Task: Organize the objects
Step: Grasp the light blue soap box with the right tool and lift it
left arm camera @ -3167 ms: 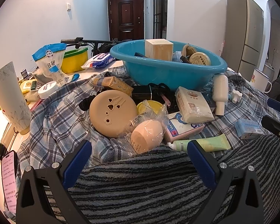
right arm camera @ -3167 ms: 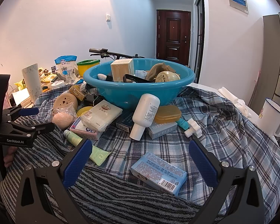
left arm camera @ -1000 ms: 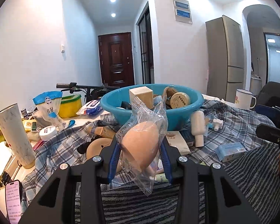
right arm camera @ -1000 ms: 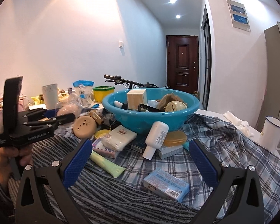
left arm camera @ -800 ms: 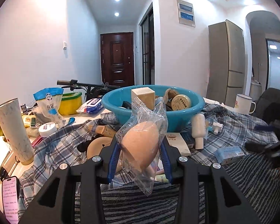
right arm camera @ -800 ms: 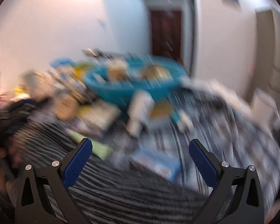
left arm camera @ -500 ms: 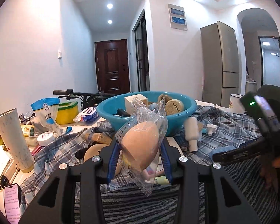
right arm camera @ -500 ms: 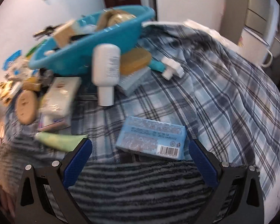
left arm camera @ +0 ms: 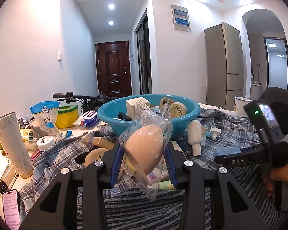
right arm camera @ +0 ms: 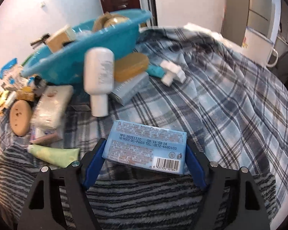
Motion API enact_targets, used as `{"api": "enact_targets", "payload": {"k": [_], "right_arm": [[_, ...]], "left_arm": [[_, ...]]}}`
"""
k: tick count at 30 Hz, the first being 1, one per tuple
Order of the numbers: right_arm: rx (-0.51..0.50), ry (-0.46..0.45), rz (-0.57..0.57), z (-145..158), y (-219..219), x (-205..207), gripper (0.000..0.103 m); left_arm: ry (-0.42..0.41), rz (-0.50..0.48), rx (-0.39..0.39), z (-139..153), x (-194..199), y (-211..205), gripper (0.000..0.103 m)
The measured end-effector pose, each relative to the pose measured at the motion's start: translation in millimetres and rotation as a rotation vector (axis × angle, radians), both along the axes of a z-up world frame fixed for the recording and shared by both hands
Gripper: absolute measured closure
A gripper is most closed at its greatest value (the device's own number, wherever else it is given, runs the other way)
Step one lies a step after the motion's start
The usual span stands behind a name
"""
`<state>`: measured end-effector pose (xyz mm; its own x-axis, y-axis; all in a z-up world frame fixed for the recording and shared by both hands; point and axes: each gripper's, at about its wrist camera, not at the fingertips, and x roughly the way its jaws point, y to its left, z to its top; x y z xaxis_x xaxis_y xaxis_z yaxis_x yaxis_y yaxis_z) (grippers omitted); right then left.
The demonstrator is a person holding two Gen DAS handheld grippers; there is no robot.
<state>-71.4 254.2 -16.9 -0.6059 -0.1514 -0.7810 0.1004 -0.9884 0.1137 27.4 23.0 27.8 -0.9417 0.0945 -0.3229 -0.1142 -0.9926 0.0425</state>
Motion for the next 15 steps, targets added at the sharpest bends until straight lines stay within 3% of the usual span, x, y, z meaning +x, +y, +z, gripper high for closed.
{"api": "enact_targets", "payload": {"k": [10,15], "right_arm": [[-0.02,0.053,0.081,4.9,-9.5,3.3,0.026],[0.03,0.103,0.084,10.8,-17.3,10.5,0.026]], "left_arm": [[-0.005,0.006,-0.002,-0.5,-0.5,0.4,0.06],[-0.001,0.005,0.002,-0.7,0.3,0.9,0.06]]}}
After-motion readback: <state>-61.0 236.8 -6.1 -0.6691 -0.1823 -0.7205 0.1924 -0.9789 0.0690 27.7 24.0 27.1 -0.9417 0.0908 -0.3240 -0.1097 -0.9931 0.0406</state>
